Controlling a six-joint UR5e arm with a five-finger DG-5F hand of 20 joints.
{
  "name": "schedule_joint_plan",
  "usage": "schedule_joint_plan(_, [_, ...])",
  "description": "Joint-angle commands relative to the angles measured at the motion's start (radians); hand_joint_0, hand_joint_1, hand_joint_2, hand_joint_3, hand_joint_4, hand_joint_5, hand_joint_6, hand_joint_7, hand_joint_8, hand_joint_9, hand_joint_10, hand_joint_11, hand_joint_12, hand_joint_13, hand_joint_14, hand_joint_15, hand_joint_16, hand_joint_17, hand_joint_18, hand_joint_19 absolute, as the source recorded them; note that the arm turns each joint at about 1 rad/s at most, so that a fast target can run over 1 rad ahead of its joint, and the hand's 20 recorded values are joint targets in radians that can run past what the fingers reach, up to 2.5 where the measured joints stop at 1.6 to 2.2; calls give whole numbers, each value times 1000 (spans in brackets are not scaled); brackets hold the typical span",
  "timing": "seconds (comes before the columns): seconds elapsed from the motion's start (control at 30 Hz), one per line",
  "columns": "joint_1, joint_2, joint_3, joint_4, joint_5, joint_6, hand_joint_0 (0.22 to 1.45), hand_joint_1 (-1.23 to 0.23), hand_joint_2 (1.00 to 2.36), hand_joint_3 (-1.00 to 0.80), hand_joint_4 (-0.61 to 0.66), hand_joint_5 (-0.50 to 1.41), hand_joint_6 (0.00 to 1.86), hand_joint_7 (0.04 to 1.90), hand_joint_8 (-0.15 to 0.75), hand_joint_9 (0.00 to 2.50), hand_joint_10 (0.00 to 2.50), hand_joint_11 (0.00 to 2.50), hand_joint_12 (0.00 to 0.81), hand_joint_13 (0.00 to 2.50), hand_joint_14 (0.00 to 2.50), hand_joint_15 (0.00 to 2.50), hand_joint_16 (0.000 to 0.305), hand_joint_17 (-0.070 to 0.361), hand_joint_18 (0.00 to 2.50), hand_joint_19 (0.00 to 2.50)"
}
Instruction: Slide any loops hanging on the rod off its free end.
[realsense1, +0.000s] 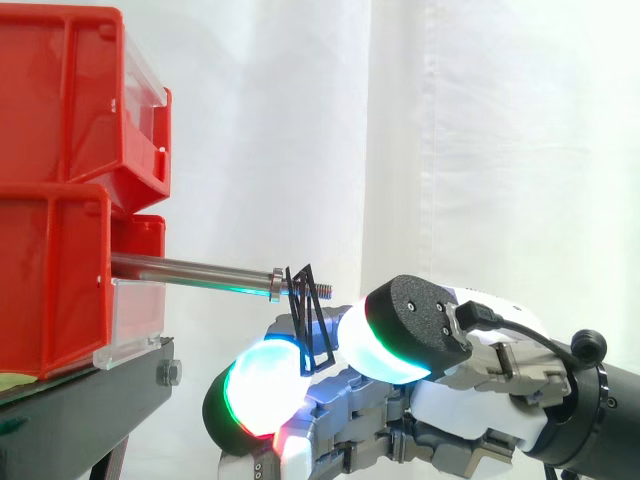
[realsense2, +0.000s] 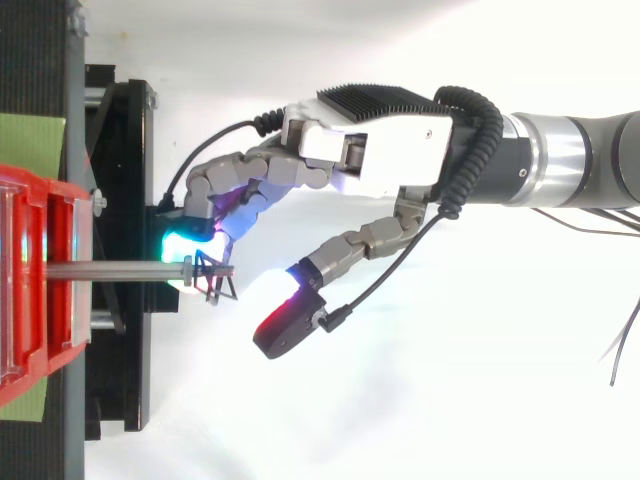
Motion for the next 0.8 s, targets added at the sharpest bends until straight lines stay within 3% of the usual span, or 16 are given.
schedule_joint_plan(0.0, [-1, 0, 0, 1, 0, 1, 617, -626, 1013, -339, 191, -189, 785, 1096, 329, 829, 12, 548, 363, 719, 7, 189, 61, 137, 740, 303])
schedule_joint_plan(0.43, [-10, 0, 2, 1, 2, 7, 599, -689, 1022, -59, 69, -198, 900, 1195, 335, 833, 12, 561, 371, 726, 7, 188, 63, 141, 753, 303])
schedule_joint_plan(0.77, [-12, 22, 2, -5, 2, 12, 601, -695, 1021, -52, 58, -194, 902, 1198, 336, 840, 14, 554, 375, 730, 7, 186, 64, 143, 761, 299])
